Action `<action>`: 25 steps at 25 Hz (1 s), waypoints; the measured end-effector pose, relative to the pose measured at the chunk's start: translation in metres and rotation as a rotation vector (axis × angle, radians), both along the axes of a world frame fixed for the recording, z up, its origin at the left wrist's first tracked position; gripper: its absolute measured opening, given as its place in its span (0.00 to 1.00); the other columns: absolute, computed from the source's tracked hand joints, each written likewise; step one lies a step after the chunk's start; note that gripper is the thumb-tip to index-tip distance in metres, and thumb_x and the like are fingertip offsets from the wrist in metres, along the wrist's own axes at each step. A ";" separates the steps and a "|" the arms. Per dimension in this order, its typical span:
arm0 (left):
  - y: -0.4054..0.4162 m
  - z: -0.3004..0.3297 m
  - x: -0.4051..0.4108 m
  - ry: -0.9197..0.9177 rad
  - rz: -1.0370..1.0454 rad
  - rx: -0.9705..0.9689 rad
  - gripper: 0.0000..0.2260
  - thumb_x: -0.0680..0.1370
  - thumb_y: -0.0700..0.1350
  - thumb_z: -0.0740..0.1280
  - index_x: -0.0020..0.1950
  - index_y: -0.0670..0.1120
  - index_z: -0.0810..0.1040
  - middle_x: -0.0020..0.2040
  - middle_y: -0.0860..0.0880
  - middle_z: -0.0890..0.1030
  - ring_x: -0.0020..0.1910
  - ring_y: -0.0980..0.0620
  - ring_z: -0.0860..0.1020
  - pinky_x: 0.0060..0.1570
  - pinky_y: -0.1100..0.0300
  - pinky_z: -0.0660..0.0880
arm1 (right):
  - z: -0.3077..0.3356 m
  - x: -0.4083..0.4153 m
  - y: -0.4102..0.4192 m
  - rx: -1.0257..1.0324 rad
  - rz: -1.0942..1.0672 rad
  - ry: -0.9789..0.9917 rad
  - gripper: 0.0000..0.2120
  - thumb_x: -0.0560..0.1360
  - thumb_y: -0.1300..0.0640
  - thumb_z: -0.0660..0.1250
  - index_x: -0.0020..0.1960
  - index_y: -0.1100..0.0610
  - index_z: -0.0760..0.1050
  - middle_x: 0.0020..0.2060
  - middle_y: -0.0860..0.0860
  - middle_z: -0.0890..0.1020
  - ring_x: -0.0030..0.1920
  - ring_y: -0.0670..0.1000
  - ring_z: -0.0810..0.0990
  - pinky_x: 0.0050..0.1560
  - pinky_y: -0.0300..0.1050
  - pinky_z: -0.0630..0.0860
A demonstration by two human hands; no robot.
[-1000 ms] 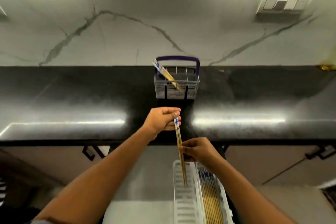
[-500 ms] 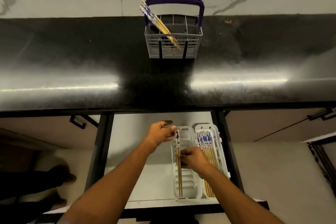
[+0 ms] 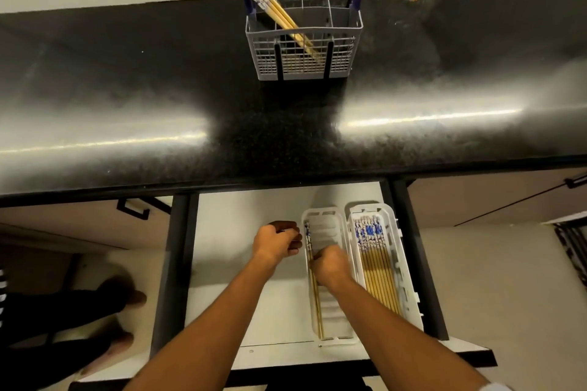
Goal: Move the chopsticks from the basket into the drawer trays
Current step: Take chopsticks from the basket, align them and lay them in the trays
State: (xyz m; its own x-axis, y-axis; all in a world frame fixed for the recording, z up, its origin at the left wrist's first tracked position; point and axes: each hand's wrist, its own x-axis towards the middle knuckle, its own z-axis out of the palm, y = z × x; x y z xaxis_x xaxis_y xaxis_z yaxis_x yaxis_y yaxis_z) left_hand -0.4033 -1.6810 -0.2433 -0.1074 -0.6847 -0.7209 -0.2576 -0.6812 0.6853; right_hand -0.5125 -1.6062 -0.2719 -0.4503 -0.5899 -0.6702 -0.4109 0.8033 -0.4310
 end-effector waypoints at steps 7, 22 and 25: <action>-0.008 -0.003 0.000 0.014 0.023 -0.003 0.08 0.79 0.35 0.66 0.56 0.38 0.80 0.49 0.38 0.85 0.49 0.41 0.84 0.47 0.51 0.83 | 0.001 0.002 0.007 -0.021 0.030 0.137 0.08 0.80 0.63 0.62 0.56 0.62 0.78 0.51 0.56 0.81 0.47 0.52 0.79 0.47 0.43 0.79; -0.006 0.003 -0.001 -0.012 0.016 -0.033 0.09 0.80 0.39 0.67 0.58 0.40 0.79 0.50 0.42 0.85 0.49 0.45 0.84 0.49 0.52 0.83 | 0.004 0.000 0.013 -0.120 0.075 0.177 0.08 0.79 0.64 0.62 0.50 0.61 0.80 0.45 0.57 0.83 0.45 0.55 0.83 0.46 0.49 0.82; -0.006 0.011 -0.006 -0.068 -0.044 -0.123 0.08 0.80 0.41 0.66 0.59 0.42 0.78 0.51 0.44 0.84 0.49 0.48 0.84 0.51 0.52 0.82 | 0.020 -0.003 0.009 -0.164 0.068 0.186 0.07 0.80 0.56 0.64 0.50 0.57 0.80 0.42 0.53 0.83 0.40 0.52 0.83 0.40 0.45 0.81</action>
State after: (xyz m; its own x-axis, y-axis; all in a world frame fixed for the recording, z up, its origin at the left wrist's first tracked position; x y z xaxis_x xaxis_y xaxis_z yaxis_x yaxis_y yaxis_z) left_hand -0.4098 -1.6865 -0.2323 -0.0934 -0.7639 -0.6385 -0.3341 -0.5801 0.7429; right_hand -0.5158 -1.5977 -0.2520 -0.5128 -0.7170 -0.4722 -0.5460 0.6968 -0.4651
